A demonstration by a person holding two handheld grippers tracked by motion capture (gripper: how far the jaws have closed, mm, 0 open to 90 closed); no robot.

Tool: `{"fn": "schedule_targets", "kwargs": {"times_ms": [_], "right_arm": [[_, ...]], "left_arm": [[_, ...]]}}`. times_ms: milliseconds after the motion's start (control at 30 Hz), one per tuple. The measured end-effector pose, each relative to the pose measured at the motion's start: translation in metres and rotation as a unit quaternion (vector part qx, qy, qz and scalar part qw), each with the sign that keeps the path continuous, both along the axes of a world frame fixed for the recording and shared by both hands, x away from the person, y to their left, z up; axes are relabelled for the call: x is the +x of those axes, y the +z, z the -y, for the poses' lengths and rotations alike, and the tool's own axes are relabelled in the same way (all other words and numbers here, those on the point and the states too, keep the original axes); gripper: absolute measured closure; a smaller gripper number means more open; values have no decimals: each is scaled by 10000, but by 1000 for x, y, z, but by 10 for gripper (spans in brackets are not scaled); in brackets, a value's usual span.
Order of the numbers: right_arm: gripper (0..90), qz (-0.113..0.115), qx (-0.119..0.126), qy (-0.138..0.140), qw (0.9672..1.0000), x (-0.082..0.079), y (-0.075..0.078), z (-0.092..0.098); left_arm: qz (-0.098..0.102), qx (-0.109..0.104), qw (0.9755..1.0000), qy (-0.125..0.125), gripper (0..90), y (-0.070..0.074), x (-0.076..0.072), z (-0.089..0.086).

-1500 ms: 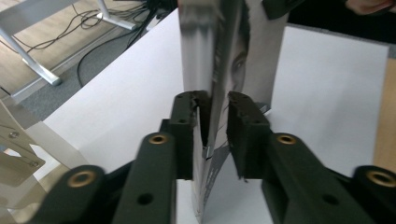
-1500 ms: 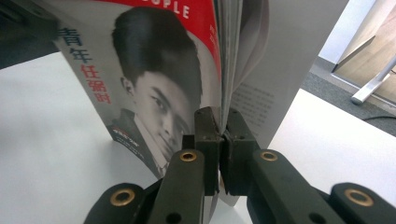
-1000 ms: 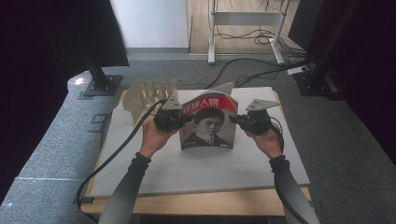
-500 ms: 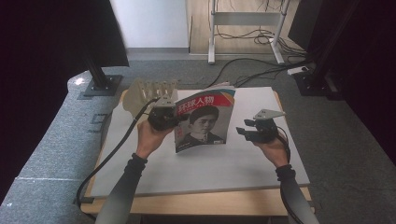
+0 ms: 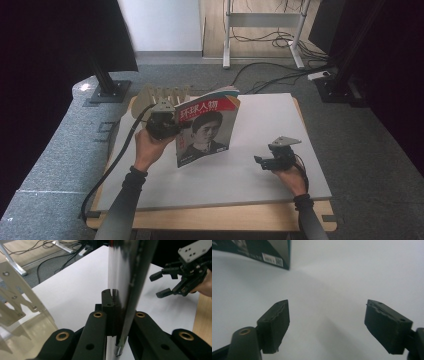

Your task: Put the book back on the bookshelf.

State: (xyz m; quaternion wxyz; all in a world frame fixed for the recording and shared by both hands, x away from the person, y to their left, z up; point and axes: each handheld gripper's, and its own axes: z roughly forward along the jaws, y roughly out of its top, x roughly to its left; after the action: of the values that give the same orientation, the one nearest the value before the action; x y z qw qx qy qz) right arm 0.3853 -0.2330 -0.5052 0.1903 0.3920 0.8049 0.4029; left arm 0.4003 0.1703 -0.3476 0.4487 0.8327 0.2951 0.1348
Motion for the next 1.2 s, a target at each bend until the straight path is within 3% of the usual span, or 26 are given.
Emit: {"fn": "schedule_targets", "kwargs": {"times_ms": [200, 333, 500, 833, 1033, 1200], "right_arm": [[109, -184, -33, -240, 9995, -8, -15, 3], [15, -331, -174, -388, 9985, -9, -25, 6], [11, -451, -381, -342, 9977, -7, -30, 6], [11, -421, -385, -355, 9977, -8, -31, 6], [10, -412, -385, -364, 9977, -8, -31, 5], [11, -415, -382, -363, 9977, -8, -31, 5]], "left_arm": [[13, -2, 10000, 73, 870, 7, -6, -9], [5, -79, 9999, 153, 870, 9, -11, -18], [-42, -141, 9994, 322, 870, 10, -15, -34], [-58, -209, 9983, 534, 871, 15, -29, -63], [-94, -382, 9960, 801, 871, 18, -38, -89], [-108, -357, 9940, 1028, 871, 17, -43, -106]]}}
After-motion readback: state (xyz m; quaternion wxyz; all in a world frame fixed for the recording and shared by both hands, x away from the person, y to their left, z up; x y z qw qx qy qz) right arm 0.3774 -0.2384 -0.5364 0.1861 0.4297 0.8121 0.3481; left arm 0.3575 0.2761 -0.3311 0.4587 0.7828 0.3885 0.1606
